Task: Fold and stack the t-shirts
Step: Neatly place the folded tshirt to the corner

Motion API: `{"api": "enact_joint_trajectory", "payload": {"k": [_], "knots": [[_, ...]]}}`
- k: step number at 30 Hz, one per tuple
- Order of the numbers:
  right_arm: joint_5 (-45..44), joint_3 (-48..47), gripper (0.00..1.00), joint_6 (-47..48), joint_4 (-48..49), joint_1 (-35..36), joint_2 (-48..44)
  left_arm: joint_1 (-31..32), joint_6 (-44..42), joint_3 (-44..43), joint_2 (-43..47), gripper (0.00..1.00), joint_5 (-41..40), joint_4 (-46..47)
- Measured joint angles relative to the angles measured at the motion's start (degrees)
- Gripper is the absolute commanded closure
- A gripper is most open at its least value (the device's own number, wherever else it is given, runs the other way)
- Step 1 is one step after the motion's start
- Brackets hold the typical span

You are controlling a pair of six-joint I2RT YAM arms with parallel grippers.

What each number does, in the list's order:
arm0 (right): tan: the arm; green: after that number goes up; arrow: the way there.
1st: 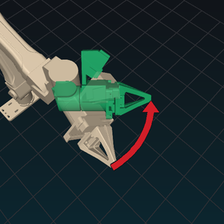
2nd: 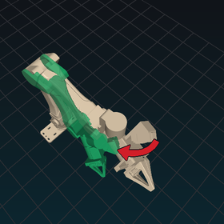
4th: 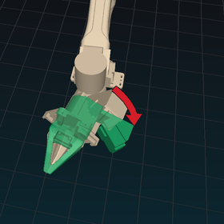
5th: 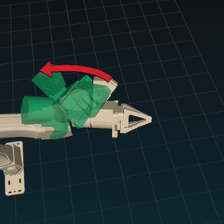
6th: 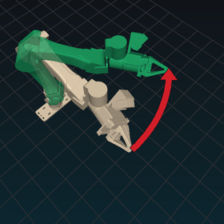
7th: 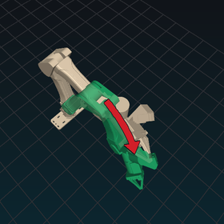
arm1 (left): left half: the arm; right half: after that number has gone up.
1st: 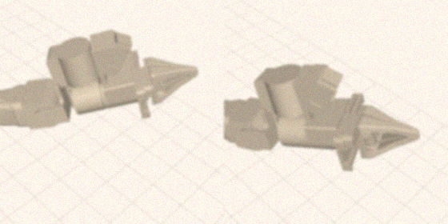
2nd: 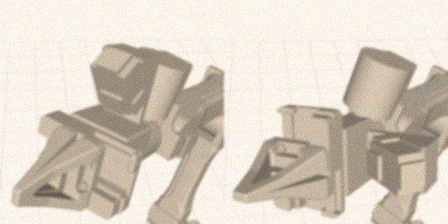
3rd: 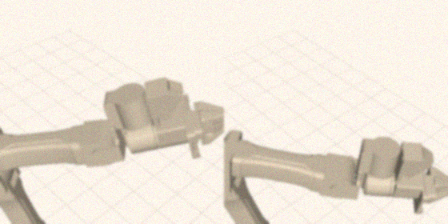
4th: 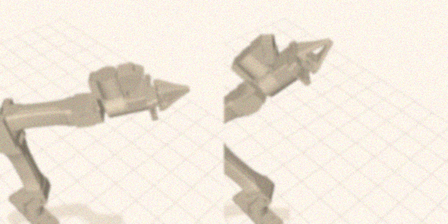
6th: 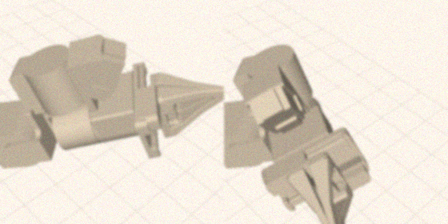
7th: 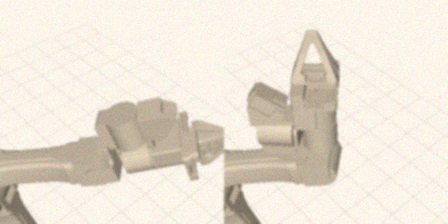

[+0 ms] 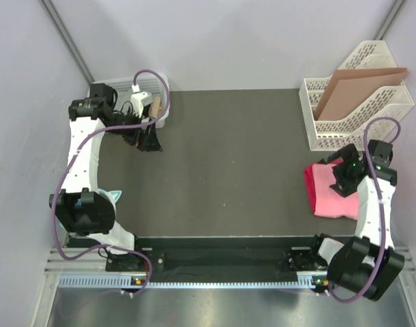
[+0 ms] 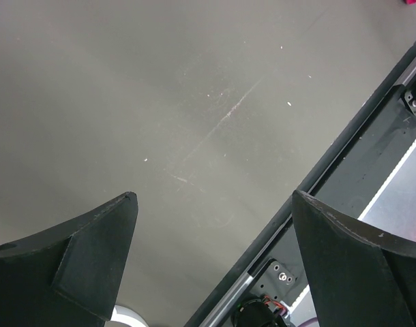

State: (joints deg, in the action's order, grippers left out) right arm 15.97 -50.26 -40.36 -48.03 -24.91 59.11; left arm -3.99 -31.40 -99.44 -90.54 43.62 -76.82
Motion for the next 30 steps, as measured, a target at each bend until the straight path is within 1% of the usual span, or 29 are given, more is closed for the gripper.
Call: {"api": "enact_joint_trajectory", "payload": {"k": [3,6,9,11,15,19,23,25,27,28,30], "knots": [[0.0,-0.2,0.00,-1.3,5.8,-0.2,6.8,0.0,0.0,0.0,0.0,0.01,-0.4,0.0],[1.7,-0.5,0.00,-1.9,12.6,-0.9,18.0,0.0,0.0,0.0,0.0,0.01,-1.3,0.0],[4.0,-0.6,0.00,-2.3,16.9,-1.2,27.9,0.0,-0.1,0.1,0.2,0.01,-2.0,0.0],[7.3,-3.3,0.00,-2.7,16.2,-1.4,32.6,0.0,-0.2,1.0,0.9,0.01,-2.6,0.0],[10.1,-7.4,0.00,-1.6,13.5,-1.6,37.0,0.0,-0.3,3.2,2.3,0.01,-2.8,0.0],[10.7,-7.5,0.00,0.1,13.2,-1.4,35.9,0.0,-0.3,4.7,2.5,0.01,-2.8,-0.1],[10.0,-7.2,0.00,1.5,13.5,-0.7,30.8,0.0,-0.3,5.2,2.5,0.01,-2.7,-0.2],[9.6,-7.3,0.00,2.3,13.7,0.3,25.6,0.0,-0.3,5.5,2.6,0.01,-2.5,-0.2],[9.3,-8.1,0.00,3.3,13.8,2.7,19.0,0.0,-0.2,6.1,3.0,0.01,-2.6,-0.1],[9.2,-9.0,0.00,4.0,14.0,4.5,16.0,0.0,0.0,6.7,3.3,0.01,-2.6,0.0],[8.7,-11.7,0.00,5.7,14.3,10.1,10.9,0.0,0.7,8.6,4.3,0.01,-2.6,0.2]]}}
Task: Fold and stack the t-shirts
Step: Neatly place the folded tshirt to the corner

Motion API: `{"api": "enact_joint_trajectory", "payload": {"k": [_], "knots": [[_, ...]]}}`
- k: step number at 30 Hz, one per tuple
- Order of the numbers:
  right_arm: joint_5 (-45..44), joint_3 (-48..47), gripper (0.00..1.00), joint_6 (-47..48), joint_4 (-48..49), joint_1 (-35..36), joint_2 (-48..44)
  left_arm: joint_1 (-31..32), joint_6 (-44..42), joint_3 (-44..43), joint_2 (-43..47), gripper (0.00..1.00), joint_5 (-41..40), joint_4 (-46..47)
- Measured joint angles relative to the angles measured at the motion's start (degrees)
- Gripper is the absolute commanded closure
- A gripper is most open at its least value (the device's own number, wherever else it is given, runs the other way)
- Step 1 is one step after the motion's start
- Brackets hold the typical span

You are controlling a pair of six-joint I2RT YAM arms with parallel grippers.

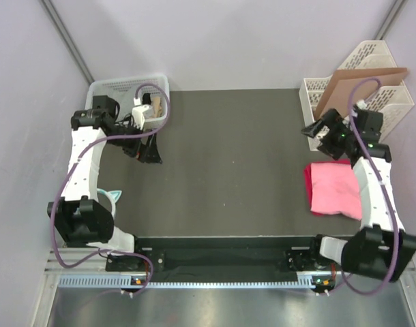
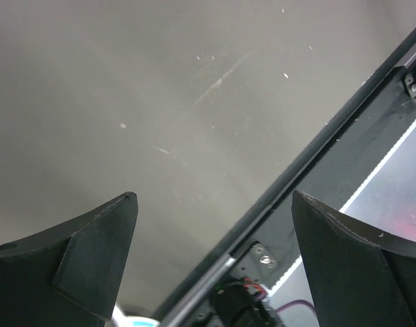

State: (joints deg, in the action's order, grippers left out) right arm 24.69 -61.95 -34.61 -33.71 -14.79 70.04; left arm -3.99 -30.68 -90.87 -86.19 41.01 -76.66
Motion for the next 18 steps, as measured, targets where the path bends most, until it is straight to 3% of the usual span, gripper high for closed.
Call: {"api": "enact_joint_trajectory", "payload": {"k": [6,18], "knots": [[0.5,-3.6,0.00,4.5,2.6,15.6,-6.1,0.0,6.0,5.6,3.8,0.01,-2.8,3.6],[1.6,0.1,0.00,8.9,3.4,27.3,-7.0,-0.1,14.2,12.3,7.3,0.01,-12.9,14.5]]}}
